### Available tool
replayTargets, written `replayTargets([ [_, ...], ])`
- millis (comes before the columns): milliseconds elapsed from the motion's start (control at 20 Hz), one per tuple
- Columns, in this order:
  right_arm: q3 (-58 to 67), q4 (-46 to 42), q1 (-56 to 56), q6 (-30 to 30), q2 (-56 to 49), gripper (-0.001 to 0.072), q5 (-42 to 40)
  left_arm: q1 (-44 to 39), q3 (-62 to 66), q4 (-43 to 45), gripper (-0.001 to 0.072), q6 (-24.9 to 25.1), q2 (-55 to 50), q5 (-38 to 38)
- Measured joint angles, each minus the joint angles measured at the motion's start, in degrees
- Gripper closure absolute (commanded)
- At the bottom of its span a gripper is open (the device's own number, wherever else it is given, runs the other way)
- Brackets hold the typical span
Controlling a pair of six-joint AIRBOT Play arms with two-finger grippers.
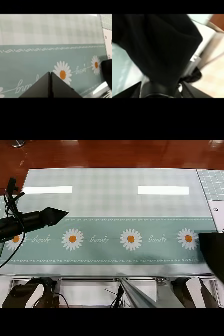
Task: Fold the shirts.
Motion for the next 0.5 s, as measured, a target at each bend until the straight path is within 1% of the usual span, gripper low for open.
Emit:
replayTargets([
  [150, -3.7, -4.1, -0.4, 1.4, 2.3, 0.0113, -0.1, 0.0, 0.0, 0.0, 0.0681, 2.2, -0.7, 1.0],
  [200, -4.3, -4.5, -0.5, 1.6, 2.6, 0.0151, -0.8, 0.0, 0.0, 0.0, 0.0681, 2.6, -1.4, 1.4],
  [250, -4.5, -3.7, -0.2, 1.4, 2.9, 0.0303, -1.8, 0.0, 0.2, 0.0, 0.0681, 3.0, -2.4, 2.3],
  [300, -4.5, -2.0, 0.4, 0.6, 3.0, 0.0516, -3.3, 0.0, 0.8, 0.0, 0.0681, 3.2, -3.7, 2.6],
  [350, -4.1, 0.7, 1.3, -0.3, 3.0, 0.0685, -5.7, 0.0, 1.8, 0.0, 0.0681, 3.4, -5.2, 2.7],
  [500, -2.6, 14.5, 7.8, -5.5, 2.9, 0.0689, -16.9, -0.1, 8.2, -2.0, 0.0682, 3.9, -10.7, 0.9],
])
